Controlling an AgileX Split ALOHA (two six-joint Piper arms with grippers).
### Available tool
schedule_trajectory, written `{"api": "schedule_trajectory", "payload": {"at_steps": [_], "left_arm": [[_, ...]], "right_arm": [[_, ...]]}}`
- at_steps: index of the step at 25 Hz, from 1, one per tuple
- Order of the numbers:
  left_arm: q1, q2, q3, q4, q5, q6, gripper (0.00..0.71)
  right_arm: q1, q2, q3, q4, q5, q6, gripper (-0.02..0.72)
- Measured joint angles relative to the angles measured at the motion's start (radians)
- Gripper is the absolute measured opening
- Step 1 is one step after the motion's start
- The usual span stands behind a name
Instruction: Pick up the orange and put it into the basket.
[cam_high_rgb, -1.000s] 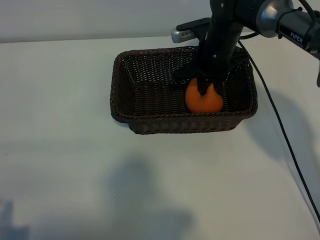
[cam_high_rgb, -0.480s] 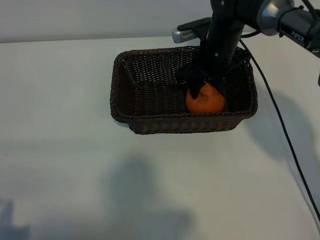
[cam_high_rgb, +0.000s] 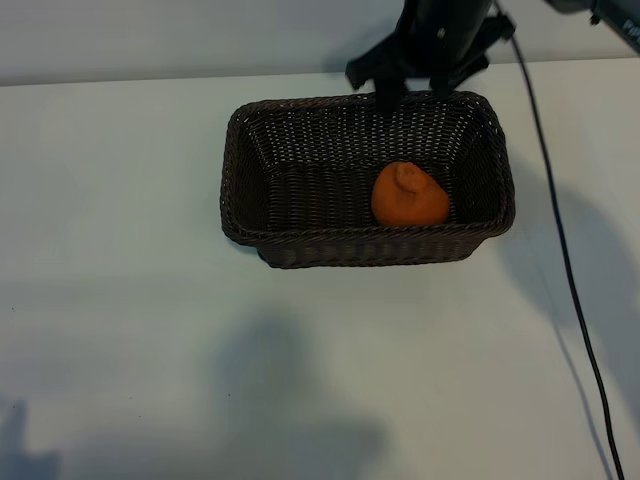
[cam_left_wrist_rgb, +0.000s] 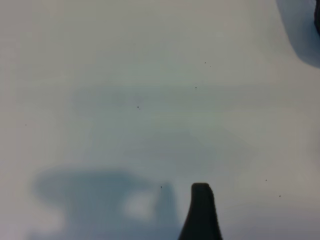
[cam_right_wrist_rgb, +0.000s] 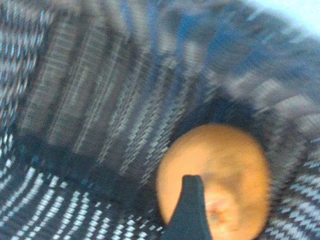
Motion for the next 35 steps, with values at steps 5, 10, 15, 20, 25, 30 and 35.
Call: {"api": "schedule_trajectory", "payload": {"at_steps": [5,10,15,20,25,30,35], "left_arm": [[0.0,0.0,0.0,0.0,0.0,0.0,0.575],[-0.001,0.0,0.0,0.0,0.0,0.0,0.575],[-0.001,0.0,0.0,0.0,0.0,-0.003,0.575],[-0.001,0.0,0.0,0.0,0.0,-0.003,0.575],[-0.001,0.0,0.0,0.0,0.0,-0.002,0.575],[-0.001,0.0,0.0,0.0,0.0,-0.002,0.575],[-0.001,0.0,0.0,0.0,0.0,-0.002,0.575]], "right_arm": [[-0.022,-0.016,-0.014,-0.108,0.001,0.032,0.591],[-0.147,-0.016,-0.016,-0.121,0.001,0.039,0.589],[-0.299,-0.016,-0.016,-0.123,0.001,0.031,0.585],[-0.442,-0.016,-0.016,-0.126,0.001,0.013,0.585],[-0.538,-0.022,-0.016,-0.084,0.002,-0.001,0.583],[-0.581,-0.077,-0.016,-0.048,0.006,-0.011,0.583],[-0.61,-0.209,-0.006,-0.024,0.009,-0.013,0.583]]}}
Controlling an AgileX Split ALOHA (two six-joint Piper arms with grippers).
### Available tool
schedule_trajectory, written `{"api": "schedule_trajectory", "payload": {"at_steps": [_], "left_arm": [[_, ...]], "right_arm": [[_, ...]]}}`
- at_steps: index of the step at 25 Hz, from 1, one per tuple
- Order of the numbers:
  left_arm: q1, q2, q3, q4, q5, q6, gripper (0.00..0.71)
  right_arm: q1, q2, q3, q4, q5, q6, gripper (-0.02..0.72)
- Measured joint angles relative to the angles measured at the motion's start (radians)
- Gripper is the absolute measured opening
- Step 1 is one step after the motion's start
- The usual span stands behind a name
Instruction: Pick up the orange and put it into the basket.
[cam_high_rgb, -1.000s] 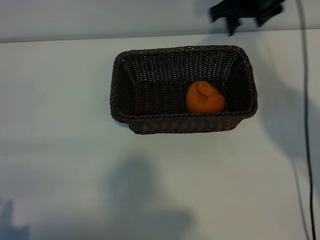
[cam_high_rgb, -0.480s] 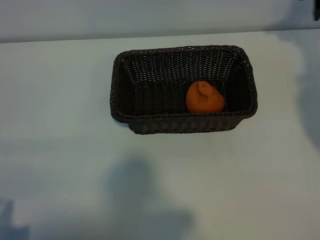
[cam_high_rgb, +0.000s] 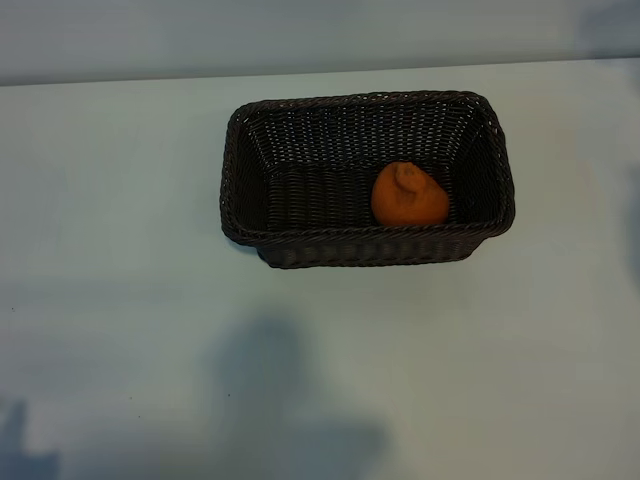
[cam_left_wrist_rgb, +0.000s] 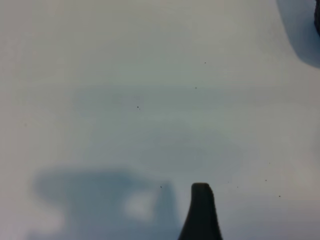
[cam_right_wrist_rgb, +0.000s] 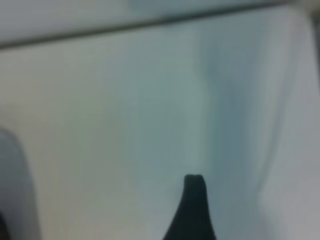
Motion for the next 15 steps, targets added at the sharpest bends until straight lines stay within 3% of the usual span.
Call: {"api": "schedule_trajectory", "payload": {"at_steps": [15], "left_arm": [[0.0,0.0,0.0,0.0,0.0,0.001,0.575]], "right_arm": [[-0.002,-0.718,0.4,0.005,-0.002,-0.027,0.583]]}}
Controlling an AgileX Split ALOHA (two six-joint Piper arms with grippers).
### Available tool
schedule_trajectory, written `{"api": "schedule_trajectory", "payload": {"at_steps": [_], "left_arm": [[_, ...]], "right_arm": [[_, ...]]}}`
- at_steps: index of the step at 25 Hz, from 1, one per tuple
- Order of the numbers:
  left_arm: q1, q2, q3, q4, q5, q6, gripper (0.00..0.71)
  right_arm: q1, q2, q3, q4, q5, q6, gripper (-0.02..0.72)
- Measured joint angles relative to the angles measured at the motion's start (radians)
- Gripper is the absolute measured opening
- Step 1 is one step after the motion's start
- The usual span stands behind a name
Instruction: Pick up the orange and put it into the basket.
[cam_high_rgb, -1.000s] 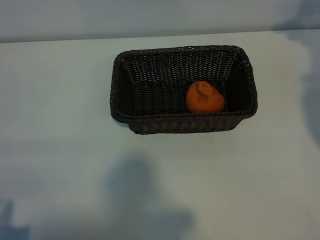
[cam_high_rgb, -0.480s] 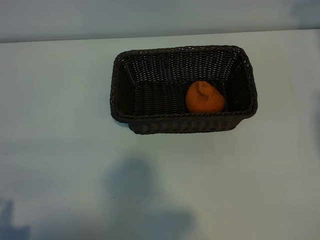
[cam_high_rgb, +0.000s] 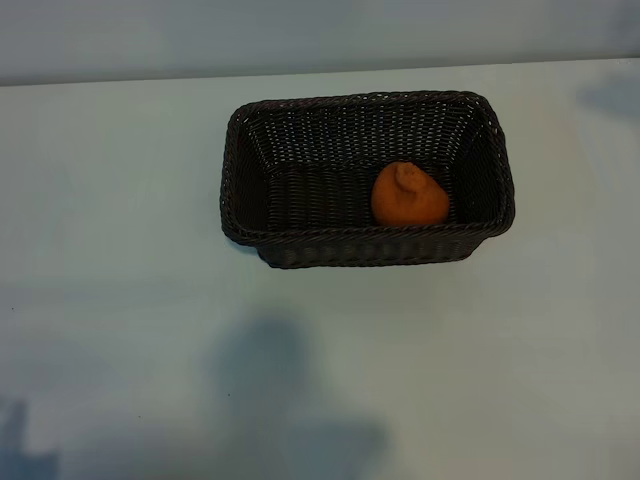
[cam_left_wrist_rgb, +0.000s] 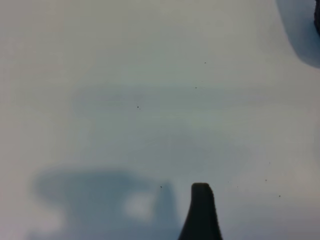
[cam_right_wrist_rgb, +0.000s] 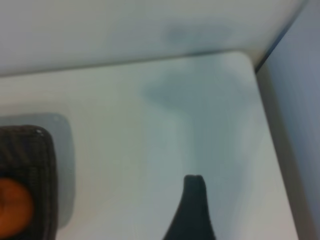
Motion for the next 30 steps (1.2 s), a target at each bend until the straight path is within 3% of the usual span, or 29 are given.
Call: {"api": "schedule_trajectory", "payload": {"at_steps": [15,22,30], "left_arm": [[0.0,0.0,0.0,0.0,0.0,0.002,0.575],[0.0,0.0,0.0,0.0,0.0,0.002,0.575],[0.0,0.0,0.0,0.0,0.0,0.002,0.575]], "right_arm": [[0.0,-0.712,0.371,-0.005,0.0,0.0,0.583],[0.024,-0.917,0.654,-0.003,-0.104,0.0,0.582],[0.072,-1.097,0.895,0.02,-0.118,0.006,0.582]]}}
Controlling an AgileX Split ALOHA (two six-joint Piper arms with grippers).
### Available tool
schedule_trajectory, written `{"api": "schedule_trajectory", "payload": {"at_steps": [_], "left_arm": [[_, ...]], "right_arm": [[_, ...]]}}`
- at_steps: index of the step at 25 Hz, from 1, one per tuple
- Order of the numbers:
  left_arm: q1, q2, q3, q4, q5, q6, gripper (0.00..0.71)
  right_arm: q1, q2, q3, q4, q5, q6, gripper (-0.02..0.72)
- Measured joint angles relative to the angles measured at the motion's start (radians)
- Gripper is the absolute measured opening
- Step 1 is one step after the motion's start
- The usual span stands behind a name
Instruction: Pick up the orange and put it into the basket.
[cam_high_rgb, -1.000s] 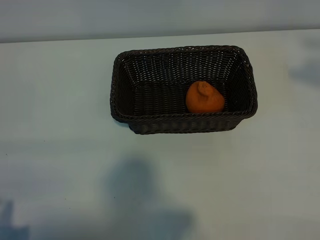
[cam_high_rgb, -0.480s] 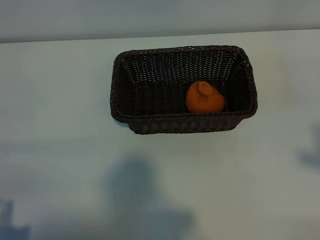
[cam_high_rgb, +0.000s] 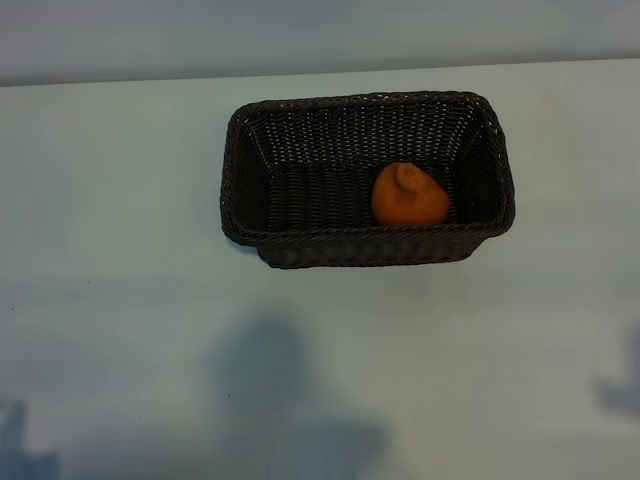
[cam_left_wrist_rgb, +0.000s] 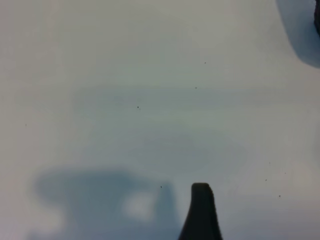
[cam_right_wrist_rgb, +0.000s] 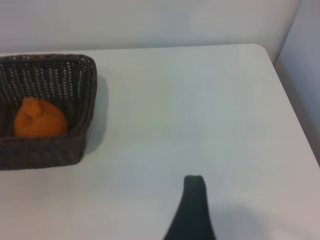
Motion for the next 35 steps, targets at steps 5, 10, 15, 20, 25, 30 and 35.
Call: {"api": "schedule_trajectory", "payload": {"at_steps": [5,10,15,20,25,30,35], "left_arm": [[0.0,0.0,0.0,0.0,0.0,0.0,0.575],[0.0,0.0,0.0,0.0,0.0,0.0,0.575],[0.0,0.0,0.0,0.001,0.0,0.0,0.575],[0.0,0.0,0.0,0.002,0.0,-0.003,0.575],[0.0,0.0,0.0,0.002,0.0,-0.003,0.575],[0.0,0.0,0.0,0.002,0.0,-0.002,0.575],[0.0,0.0,0.0,0.002,0.0,-0.002,0.575]], "right_arm": [[0.013,-0.119,0.098,-0.013,-0.028,0.001,0.565],[0.022,-0.158,0.163,-0.021,-0.03,0.0,0.527],[0.022,-0.158,0.217,-0.024,-0.02,-0.005,0.507],[0.022,-0.158,0.273,-0.024,-0.018,-0.005,0.506],[0.022,-0.158,0.28,-0.023,-0.018,-0.006,0.504],[0.022,-0.158,0.291,-0.026,-0.031,-0.006,0.504],[0.022,-0.158,0.297,-0.026,-0.04,-0.005,0.503]]}}
